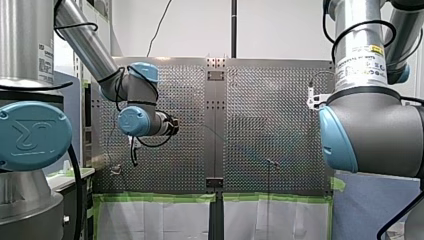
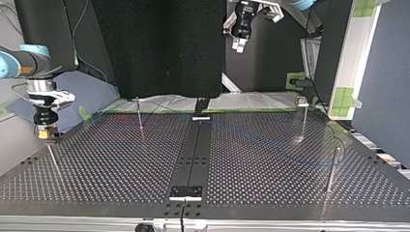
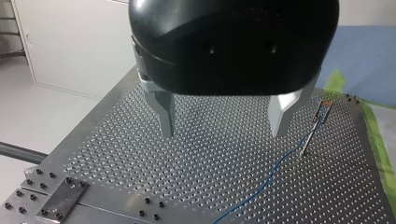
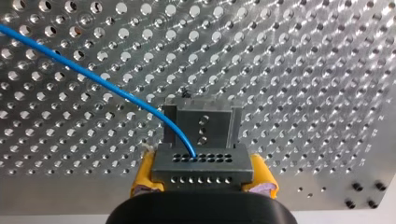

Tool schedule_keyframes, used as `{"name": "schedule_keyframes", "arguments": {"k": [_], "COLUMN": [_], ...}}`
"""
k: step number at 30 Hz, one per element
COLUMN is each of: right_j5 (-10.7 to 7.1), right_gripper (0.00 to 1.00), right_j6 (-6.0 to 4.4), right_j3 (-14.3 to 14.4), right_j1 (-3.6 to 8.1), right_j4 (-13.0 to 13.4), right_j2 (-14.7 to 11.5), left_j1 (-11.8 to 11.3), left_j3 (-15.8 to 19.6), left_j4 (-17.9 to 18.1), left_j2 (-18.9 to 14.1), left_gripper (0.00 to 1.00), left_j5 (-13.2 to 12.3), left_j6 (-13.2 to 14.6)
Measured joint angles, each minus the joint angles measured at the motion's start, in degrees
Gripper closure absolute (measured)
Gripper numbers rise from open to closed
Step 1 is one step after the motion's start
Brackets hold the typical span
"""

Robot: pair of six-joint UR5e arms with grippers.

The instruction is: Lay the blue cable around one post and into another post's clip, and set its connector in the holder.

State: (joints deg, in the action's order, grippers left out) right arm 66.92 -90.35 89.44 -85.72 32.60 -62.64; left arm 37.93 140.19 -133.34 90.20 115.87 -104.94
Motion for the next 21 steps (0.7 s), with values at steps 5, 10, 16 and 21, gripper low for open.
{"name": "schedule_keyframes", "arguments": {"k": [5, 10, 16, 21], "right_j5": [-0.14, -0.02, 0.69, 1.87], "right_gripper": [1.0, 1.0, 1.0, 1.0], "right_j6": [0.9, 0.08, -2.19, -4.56], "right_j3": [-0.16, -0.17, -0.18, -0.16], "right_j1": [-0.26, -0.51, -0.74, -0.84], "right_j4": [-0.02, 0.36, 0.97, 1.0], "right_j2": [0.03, 0.09, 0.12, 0.19], "left_j1": [-0.14, -0.32, -0.41, -0.45], "left_j3": [-0.02, -0.02, -0.03, -0.03], "left_j4": [0.0, -0.03, -0.07, -0.31], "left_j2": [0.0, 0.0, 0.06, 0.07], "left_gripper": [0.0, 0.0, 0.0, 0.0], "left_j5": [-0.04, -0.07, -0.08, -0.08], "left_j6": [0.0, 0.0, 0.0, 0.0]}}
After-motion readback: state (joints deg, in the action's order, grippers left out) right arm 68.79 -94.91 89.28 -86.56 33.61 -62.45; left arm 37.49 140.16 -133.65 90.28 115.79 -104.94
